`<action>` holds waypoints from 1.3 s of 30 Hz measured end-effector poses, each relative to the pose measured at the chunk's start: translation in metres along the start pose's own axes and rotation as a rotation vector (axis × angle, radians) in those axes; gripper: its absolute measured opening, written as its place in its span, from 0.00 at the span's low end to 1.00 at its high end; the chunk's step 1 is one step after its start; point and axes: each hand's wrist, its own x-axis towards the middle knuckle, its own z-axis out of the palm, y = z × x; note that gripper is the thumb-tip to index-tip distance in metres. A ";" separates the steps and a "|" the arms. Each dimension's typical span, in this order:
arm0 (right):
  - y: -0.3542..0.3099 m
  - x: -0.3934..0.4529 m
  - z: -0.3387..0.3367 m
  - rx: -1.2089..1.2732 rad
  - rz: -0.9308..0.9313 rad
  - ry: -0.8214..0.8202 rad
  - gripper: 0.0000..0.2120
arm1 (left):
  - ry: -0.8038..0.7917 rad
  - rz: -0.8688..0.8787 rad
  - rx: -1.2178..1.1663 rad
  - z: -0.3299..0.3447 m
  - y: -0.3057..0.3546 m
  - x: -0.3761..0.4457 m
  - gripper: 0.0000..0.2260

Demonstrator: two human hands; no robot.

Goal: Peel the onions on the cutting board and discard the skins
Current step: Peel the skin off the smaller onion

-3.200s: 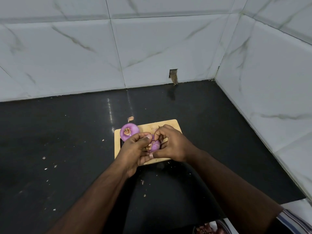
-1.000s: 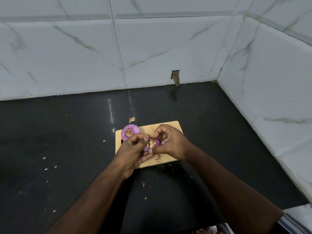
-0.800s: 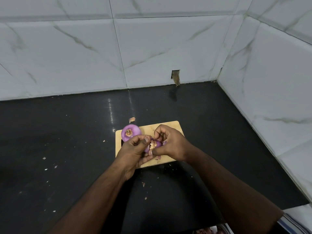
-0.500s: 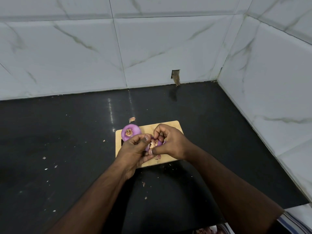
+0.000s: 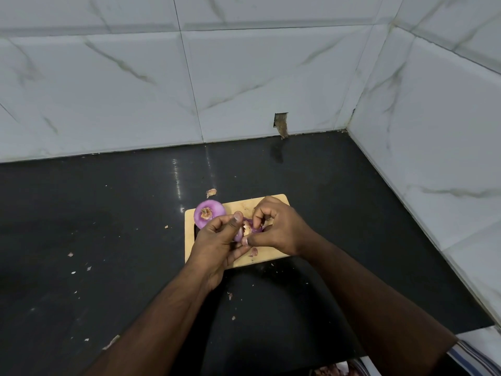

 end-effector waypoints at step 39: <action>-0.003 0.006 0.000 -0.065 0.069 -0.103 0.21 | -0.039 -0.106 -0.046 -0.018 0.004 -0.003 0.11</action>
